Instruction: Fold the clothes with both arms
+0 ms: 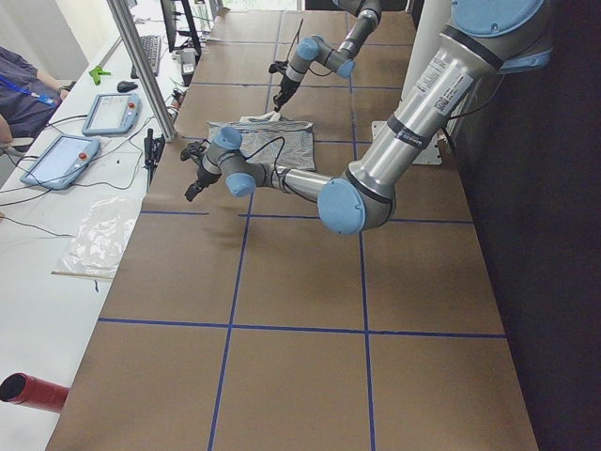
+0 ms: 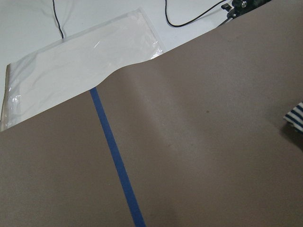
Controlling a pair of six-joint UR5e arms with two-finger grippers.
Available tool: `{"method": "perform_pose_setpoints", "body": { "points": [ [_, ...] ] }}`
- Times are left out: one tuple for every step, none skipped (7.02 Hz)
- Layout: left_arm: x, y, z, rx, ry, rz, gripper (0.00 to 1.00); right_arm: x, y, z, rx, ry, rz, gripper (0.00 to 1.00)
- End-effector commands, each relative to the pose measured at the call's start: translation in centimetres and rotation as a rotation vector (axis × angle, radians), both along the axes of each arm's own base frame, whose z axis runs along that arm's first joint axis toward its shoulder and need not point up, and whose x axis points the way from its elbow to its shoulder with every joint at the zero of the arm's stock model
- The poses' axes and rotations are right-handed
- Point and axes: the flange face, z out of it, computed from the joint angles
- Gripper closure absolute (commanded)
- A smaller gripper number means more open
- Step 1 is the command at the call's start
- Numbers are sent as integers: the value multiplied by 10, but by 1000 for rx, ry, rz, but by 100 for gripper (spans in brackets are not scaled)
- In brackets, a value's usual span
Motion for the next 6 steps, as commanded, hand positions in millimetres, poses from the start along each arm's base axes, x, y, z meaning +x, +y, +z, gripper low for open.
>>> {"method": "perform_pose_setpoints", "body": {
  "points": [
    [3, 4, -1, 4, 3, 6, 0, 15, 27, 16, 8, 9, -15, 100],
    [3, 5, -1, 4, 3, 6, 0, 15, 27, 20, 9, 17, -20, 100],
    [3, 5, -1, 4, 3, 6, 0, 15, 29, 28, 8, 33, -31, 90],
    [3, 5, 0, 2, 2, 6, 0, 16, 28, 27, 48, 60, -66, 1],
    [3, 5, -1, 4, 3, 6, 0, 22, 26, 23, 74, 70, -91, 0],
    [3, 5, 0, 1, 1, 6, 0, 31, 31, 16, 125, 108, -148, 0]
  ]
}}
